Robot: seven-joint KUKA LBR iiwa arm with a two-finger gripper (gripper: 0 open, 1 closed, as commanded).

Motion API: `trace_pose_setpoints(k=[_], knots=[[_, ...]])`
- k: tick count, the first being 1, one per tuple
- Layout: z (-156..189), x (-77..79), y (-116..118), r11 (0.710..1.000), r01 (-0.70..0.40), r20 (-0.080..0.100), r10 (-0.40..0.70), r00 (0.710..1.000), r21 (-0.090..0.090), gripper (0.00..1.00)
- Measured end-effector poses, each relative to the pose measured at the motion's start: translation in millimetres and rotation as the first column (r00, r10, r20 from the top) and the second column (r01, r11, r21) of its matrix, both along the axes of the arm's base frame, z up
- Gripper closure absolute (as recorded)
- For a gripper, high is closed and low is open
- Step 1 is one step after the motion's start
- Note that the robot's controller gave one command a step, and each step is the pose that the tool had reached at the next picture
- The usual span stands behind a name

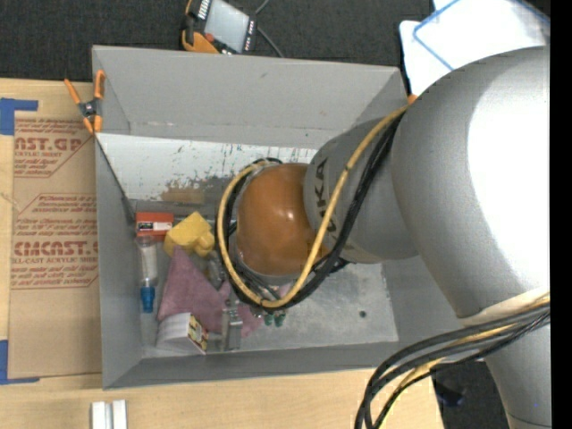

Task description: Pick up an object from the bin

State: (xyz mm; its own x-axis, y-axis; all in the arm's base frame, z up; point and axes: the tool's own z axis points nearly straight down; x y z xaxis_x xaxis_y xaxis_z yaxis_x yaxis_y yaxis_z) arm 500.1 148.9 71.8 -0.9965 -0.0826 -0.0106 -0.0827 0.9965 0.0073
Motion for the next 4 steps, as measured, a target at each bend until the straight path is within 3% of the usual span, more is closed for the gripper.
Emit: trace_pose_setpoints(k=[1, 2, 3, 4], knots=[[0, 3.1, -5, 0.982, -0.190, 0.010, 0.190, 0.982, -0.001, 0.00], [3, 3.5, 1, 0.999, -0.043, 0.012, 0.043, 0.999, 0.005, 1.00], [3, 3.4, 1, 0.999, -0.043, 0.011, 0.043, 0.999, 0.005, 1.00], [39, 0.2, 0, 0.999, -0.043, 0.000, 0.043, 0.999, 0.001, 1.00]])
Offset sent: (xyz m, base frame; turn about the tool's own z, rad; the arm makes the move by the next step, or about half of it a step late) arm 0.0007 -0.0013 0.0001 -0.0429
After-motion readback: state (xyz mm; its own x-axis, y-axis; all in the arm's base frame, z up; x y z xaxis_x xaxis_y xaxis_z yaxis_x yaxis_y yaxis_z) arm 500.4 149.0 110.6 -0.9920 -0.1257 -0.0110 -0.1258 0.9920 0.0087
